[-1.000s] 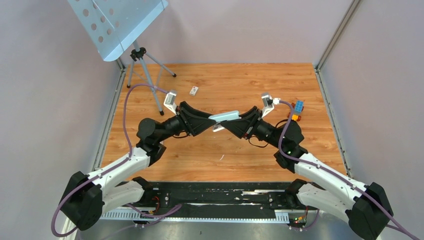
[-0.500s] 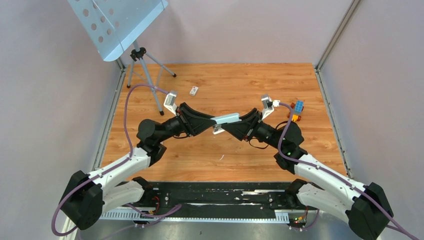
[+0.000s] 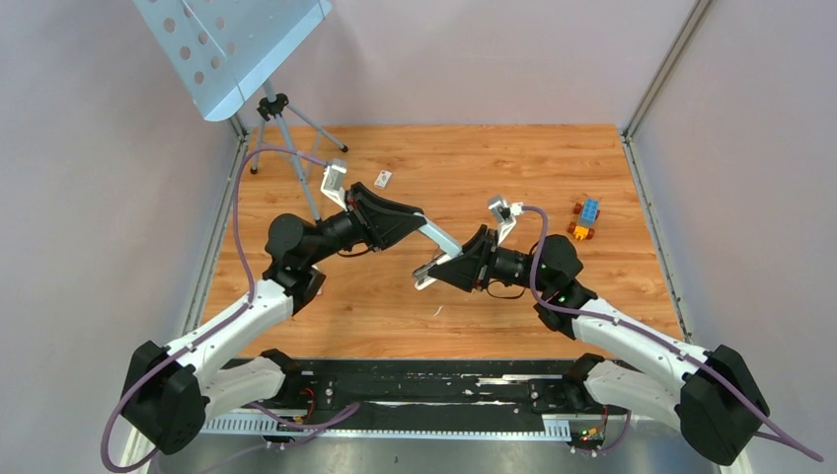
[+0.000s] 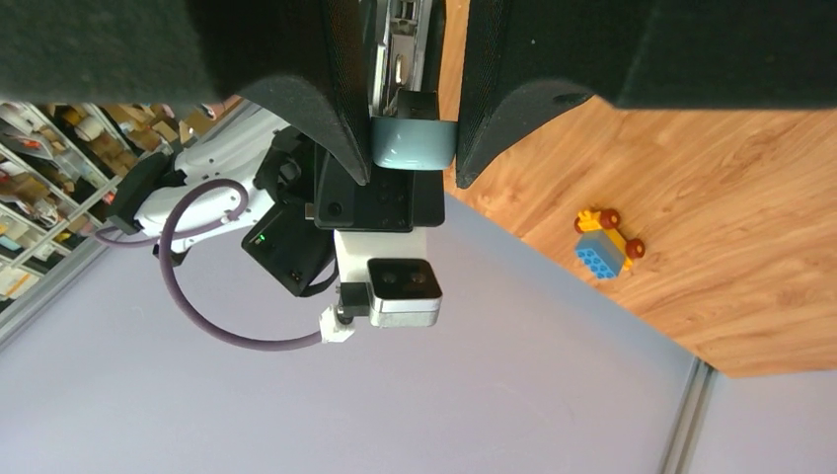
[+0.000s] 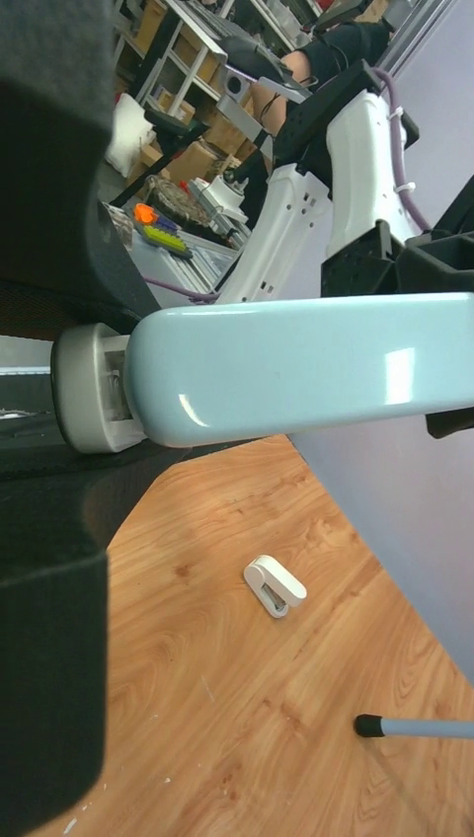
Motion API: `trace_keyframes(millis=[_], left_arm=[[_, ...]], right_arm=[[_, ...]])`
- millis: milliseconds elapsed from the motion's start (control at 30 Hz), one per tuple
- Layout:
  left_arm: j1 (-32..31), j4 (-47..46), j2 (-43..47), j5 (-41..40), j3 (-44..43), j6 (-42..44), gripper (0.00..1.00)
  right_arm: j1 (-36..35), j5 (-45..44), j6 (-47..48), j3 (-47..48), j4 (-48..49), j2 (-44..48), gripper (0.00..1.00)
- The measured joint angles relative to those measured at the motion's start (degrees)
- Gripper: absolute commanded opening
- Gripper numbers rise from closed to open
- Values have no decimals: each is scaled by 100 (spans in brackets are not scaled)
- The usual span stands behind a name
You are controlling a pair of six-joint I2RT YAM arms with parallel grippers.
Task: Load the staples into the stapler
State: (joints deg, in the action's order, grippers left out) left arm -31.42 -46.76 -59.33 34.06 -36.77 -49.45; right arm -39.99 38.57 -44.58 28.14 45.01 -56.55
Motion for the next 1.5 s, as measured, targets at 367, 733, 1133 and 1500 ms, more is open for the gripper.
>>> trace_keyframes(millis=[367, 733, 1133, 1500], left_arm=[[20, -415, -817, 22, -203, -332, 23], [-13, -1770, -1665, -4, -61, -1178, 45], [-225, -2409, -2098, -74, 133, -1322, 48], [-247, -2415, -2339, -74, -107, -1311, 48]], right_arm=[[-63, 227, 85, 11, -116, -549, 0], [-133, 195, 92, 22, -210, -774, 0], [-221, 254, 92, 24, -258, -1064, 0], [-326, 350, 111, 37, -264, -1287, 0]])
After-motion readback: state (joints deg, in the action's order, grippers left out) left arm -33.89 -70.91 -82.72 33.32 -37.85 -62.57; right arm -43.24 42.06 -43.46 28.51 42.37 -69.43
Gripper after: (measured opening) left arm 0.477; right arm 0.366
